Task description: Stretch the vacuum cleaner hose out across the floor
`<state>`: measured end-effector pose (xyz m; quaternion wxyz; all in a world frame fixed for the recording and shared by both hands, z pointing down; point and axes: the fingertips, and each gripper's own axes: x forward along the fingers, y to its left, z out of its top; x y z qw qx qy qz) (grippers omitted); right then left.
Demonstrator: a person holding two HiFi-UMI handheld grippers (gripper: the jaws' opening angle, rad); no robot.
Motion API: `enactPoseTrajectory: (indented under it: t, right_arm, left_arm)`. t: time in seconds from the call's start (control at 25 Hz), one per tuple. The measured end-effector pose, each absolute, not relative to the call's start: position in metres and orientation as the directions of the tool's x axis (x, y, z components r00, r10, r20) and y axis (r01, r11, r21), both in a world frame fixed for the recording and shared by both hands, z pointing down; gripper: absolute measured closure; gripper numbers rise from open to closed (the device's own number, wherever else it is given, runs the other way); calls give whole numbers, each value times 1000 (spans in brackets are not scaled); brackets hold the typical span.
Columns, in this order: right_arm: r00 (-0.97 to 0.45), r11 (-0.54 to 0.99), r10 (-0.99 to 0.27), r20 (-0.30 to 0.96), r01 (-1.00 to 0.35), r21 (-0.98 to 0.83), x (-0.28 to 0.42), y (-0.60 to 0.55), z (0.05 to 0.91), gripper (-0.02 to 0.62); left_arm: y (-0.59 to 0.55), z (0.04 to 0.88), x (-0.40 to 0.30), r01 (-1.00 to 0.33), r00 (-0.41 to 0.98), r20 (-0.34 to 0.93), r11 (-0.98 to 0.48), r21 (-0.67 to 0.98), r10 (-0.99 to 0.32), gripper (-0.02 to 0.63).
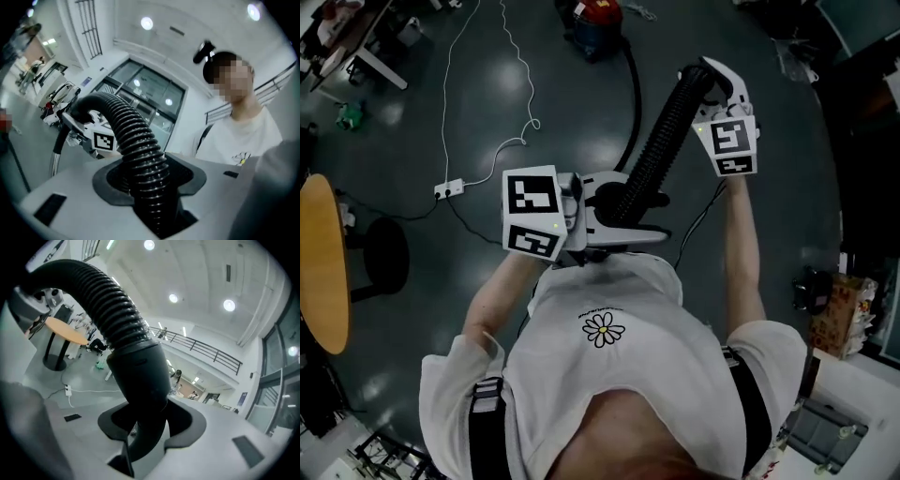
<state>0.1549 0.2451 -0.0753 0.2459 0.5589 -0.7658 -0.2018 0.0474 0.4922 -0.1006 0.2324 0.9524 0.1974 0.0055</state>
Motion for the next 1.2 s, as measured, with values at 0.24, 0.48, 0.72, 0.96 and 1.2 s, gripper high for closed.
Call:
enactPoseTrajectory:
  t: [0.24, 0.48, 0.72, 0.96, 1.2]
  right_arm:
    - [-314, 285, -945, 86, -671, 685, 126, 261, -114, 430]
    - [-364, 257, -931, 25, -608, 751, 104, 279, -146, 430]
    - [-393, 236, -920, -5, -563, 792, 91, 296, -169, 430]
    - [-422, 277, -906, 8, -579, 767, 70, 302, -142, 430]
    - [-523, 472, -849, -66, -810, 350, 74, 302, -85, 420]
  left_arm:
    - [451, -124, 24, 327, 945, -192, -776, 539, 265, 397]
    - [455, -151, 35, 448, 891, -233, -675, 586, 389, 389]
    - [484, -159, 48, 503, 851, -105, -739, 448, 515, 374]
    - [495, -155, 29, 564, 825, -299, -656, 502, 480, 374]
    - [489, -164, 10, 557, 828, -421, -635, 535, 372, 374]
